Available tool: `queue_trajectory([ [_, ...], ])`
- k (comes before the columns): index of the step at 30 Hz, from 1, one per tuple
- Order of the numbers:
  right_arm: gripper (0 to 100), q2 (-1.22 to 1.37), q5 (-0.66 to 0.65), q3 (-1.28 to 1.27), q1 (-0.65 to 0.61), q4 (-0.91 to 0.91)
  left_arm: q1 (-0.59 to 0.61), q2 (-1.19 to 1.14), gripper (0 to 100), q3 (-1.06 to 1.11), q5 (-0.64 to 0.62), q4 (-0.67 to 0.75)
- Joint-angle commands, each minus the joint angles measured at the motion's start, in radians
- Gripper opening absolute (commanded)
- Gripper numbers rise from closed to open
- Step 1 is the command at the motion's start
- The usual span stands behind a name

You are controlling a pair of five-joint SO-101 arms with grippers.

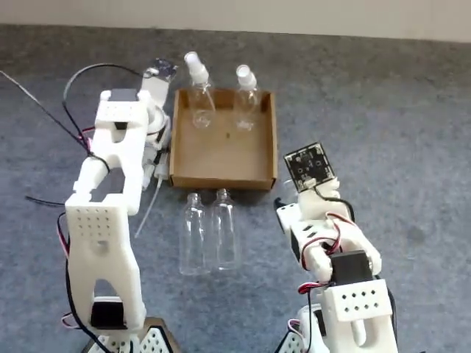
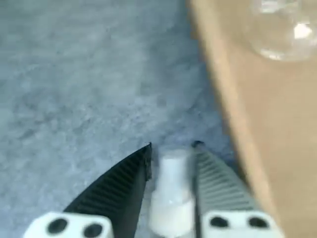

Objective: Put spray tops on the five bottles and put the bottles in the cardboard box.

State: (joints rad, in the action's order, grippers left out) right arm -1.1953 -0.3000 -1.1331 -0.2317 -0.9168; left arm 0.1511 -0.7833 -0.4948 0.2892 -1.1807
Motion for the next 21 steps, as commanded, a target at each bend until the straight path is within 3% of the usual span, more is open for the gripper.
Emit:
queue_trajectory([
  [1,0.3,-0.013,0.011,0.007,-0.007,0.007,0.039,0.005,1,-0.031,-0.012,0.017],
  [6,0.3,-0.013,0.011,0.005,-0.007,0.005,0.041,0.018,0,-0.156,-0.012,-0.028],
  [14,0.3,-0.013,0.006,0.005,-0.007,0.005,0.048,0.039,0,-0.568,-0.012,-0.342],
  [21,0.3,-0.015,0.005,0.008,-0.002,0.005,0.064,0.044,0,-1.096,-0.048,-0.611],
])
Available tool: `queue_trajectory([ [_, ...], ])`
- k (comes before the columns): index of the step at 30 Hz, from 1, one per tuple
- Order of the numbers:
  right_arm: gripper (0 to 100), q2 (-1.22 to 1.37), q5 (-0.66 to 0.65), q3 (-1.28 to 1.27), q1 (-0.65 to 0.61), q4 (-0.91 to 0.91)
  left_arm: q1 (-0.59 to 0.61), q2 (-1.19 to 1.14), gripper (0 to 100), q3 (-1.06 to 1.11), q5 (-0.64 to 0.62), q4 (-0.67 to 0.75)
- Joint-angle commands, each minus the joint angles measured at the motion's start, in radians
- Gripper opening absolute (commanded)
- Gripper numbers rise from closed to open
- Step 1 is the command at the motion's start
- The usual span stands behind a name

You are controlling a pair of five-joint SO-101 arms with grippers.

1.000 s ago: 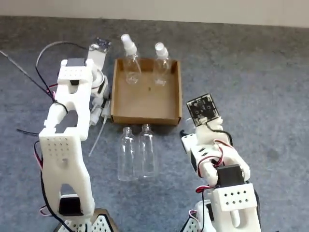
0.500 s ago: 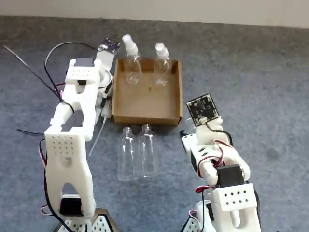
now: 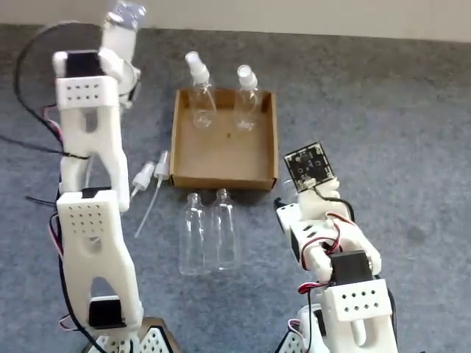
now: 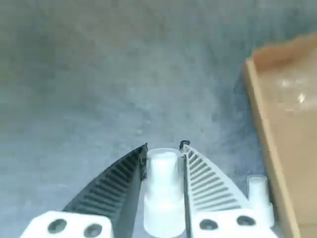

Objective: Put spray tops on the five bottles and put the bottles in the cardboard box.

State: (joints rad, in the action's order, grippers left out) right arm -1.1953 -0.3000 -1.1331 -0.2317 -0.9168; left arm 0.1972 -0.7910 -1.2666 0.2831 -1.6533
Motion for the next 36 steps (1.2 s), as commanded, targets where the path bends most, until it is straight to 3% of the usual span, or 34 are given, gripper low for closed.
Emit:
queue_trajectory([
  [1,0.3,-0.015,0.005,0.012,-0.004,0.007,0.044,0.065,0,-0.358,-0.074,-0.138],
  [5,0.3,-0.012,0.011,0.085,-0.019,0.125,0.136,0.213,0,-0.272,-0.14,-0.138],
  [9,0.3,0.012,0.012,0.117,-0.105,0.252,0.159,0.446,0,0.015,-0.144,-0.138],
  [12,0.3,0.102,0.118,0.194,-0.165,0.255,0.139,0.68,0,0.278,-0.143,-0.135],
  [15,0.3,0.236,0.226,0.278,-0.196,0.26,0.059,0.934,0,0.541,-0.127,-0.135],
  [18,0.3,0.297,0.25,0.318,-0.268,0.361,-0.048,1.167,1,0.743,-0.127,-0.13],
  [23,0.3,0.182,0.249,0.084,-0.325,0.587,-0.157,1.411,0,0.938,-0.181,0.021],
  [26,0.3,0.05,0.199,-0.051,-0.326,0.622,-0.203,1.451,0,0.978,-0.259,0.126],
  [36,0.3,-0.351,0.158,-0.326,-0.386,0.568,-0.53,1.397,0,1.007,-0.446,0.471],
])
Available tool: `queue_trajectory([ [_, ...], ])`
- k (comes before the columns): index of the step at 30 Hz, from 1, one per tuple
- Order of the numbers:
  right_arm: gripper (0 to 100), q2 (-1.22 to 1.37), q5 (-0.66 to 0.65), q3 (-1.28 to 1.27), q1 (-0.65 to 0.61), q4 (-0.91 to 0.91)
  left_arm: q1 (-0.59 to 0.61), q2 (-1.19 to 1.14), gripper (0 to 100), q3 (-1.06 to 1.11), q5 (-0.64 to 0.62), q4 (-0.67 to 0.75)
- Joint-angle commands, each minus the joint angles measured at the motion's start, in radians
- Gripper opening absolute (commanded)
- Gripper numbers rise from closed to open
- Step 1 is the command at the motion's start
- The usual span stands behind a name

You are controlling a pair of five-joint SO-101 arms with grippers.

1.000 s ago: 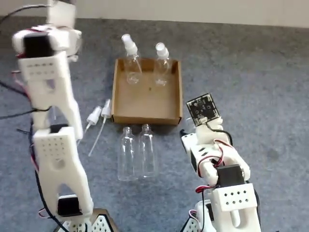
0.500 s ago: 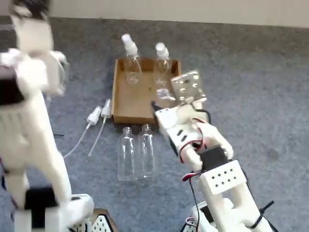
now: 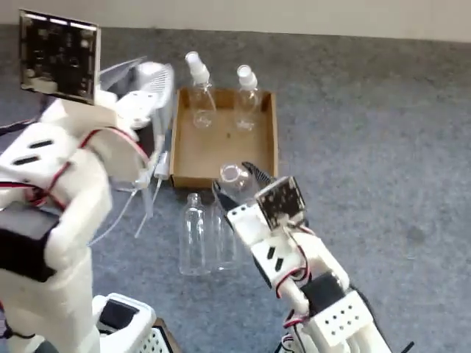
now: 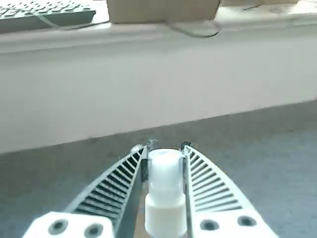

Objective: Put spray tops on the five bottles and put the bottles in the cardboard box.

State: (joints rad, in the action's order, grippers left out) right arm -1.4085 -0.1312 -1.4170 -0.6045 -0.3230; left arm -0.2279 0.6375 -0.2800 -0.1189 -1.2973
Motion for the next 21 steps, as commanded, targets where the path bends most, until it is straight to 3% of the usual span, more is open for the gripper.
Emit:
queue_trajectory([
  [1,0.3,-0.168,-0.011,-0.056,-0.013,-0.048,-0.124,-0.041,0,0.038,-0.054,0.146],
  [10,0.3,-0.338,-0.014,-0.084,-0.013,-0.143,-0.236,-0.076,0,0.217,-0.069,0.434],
  [21,0.3,-0.346,-0.011,-0.084,-0.012,-0.143,-0.265,-0.076,0,0.229,-0.066,0.485],
])
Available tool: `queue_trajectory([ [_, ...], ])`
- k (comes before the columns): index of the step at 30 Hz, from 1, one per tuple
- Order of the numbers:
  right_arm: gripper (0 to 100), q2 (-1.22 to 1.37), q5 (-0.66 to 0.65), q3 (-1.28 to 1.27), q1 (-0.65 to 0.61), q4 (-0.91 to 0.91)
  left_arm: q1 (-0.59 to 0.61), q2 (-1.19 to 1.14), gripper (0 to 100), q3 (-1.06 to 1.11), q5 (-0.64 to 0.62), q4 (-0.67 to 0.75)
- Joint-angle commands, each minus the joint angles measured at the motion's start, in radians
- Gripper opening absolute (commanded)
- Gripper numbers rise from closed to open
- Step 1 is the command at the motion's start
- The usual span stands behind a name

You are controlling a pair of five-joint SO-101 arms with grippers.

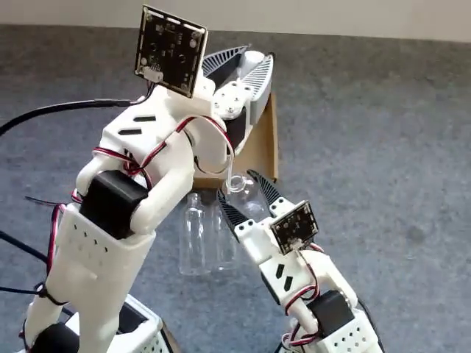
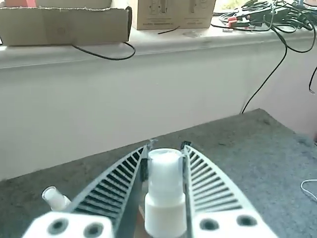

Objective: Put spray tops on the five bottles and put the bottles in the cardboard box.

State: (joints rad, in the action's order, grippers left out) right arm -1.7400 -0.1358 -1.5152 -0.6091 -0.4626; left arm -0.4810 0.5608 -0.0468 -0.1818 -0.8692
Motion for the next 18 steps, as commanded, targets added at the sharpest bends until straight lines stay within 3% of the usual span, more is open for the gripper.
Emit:
queue_trajectory([
  [1,0.3,-0.015,-0.006,0.015,-0.007,-0.004,-0.012,-0.001,0,0.002,-0.003,0.08],
  [10,0.3,-0.021,-0.006,0.015,-0.004,-0.005,-0.008,-0.002,0,0.019,0.0,0.152],
  [18,0.3,-0.018,-0.008,0.015,-0.004,-0.005,-0.01,0.008,0,0.231,0.071,0.23],
])
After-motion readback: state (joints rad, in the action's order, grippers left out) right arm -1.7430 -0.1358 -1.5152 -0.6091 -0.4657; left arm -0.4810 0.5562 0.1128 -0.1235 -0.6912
